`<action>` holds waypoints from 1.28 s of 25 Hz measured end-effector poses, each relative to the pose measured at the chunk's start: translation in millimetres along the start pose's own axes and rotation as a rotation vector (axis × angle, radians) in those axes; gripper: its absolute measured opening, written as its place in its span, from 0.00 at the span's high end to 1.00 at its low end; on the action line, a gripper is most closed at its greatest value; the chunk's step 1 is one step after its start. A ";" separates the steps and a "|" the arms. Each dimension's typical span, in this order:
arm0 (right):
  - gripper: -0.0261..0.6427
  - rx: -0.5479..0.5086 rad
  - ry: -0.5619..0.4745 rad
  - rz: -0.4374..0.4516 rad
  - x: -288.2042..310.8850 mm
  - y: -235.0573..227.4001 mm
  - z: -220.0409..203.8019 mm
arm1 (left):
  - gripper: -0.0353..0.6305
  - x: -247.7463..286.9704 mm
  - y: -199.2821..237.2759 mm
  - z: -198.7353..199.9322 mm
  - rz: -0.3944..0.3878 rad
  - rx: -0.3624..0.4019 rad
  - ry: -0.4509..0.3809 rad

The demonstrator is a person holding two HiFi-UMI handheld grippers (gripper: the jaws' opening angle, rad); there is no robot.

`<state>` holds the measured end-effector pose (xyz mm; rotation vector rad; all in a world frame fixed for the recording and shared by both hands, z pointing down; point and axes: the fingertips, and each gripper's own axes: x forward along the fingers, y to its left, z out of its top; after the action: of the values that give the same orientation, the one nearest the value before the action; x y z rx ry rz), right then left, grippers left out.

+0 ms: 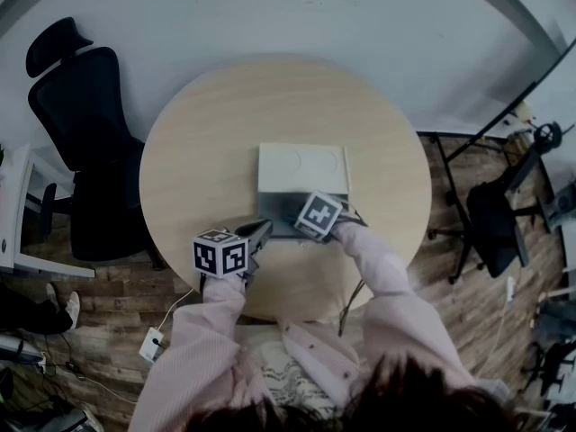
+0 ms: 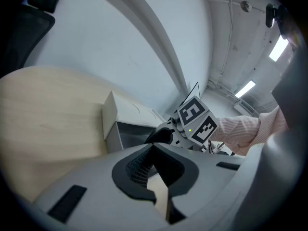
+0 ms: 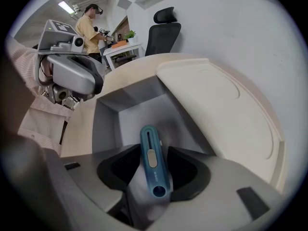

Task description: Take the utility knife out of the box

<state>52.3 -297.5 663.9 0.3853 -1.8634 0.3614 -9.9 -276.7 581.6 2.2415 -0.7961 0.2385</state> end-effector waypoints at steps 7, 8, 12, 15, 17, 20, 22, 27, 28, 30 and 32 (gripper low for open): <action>0.69 -0.010 0.090 -0.079 -2.2 -8.8 -16.2 | 0.93 -1.7 2.9 0.4 -0.005 -0.008 0.001; 0.69 -0.015 0.071 -0.074 -1.3 -8.7 -13.5 | 0.93 -1.4 3.0 0.6 -0.005 -0.010 -0.001; 0.71 -0.002 0.138 -0.100 -5.6 -12.6 -25.7 | 0.93 -0.5 3.9 0.7 -0.007 -0.013 -0.001; 0.73 -0.017 0.135 -0.093 -4.7 -10.2 -22.2 | 0.93 0.0 3.8 -0.6 -0.008 -0.011 0.003; 0.74 -0.022 0.148 -0.103 -6.3 -11.6 -23.9 | 0.93 0.4 3.2 -1.2 -0.009 -0.012 0.003; 0.75 -0.014 0.131 -0.093 -5.8 -10.4 -23.9 | 0.93 1.4 1.0 -1.5 -0.010 -0.012 0.003; 0.75 -0.005 0.060 -0.062 -2.0 -5.6 -14.1 | 0.93 2.6 -0.2 -2.0 -0.011 -0.011 0.005; 0.75 0.007 -0.029 -0.019 -0.5 0.3 -0.7 | 0.93 3.7 -0.4 -5.9 -0.012 -0.010 0.018; 0.75 0.005 -0.035 -0.022 -1.2 0.0 0.2 | 0.93 3.7 -0.6 -6.4 -0.012 -0.009 0.019; 0.75 0.006 -0.042 -0.033 -3.0 -2.1 0.4 | 0.93 3.6 -0.8 -6.1 -0.013 -0.008 0.019; 0.75 0.017 -0.059 -0.016 -4.5 1.3 2.1 | 0.93 3.3 -1.0 -5.2 -0.011 -0.008 0.017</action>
<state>51.3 -296.9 658.9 0.4261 -1.9151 0.3592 -6.4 -274.1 586.0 2.2329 -0.7741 0.2481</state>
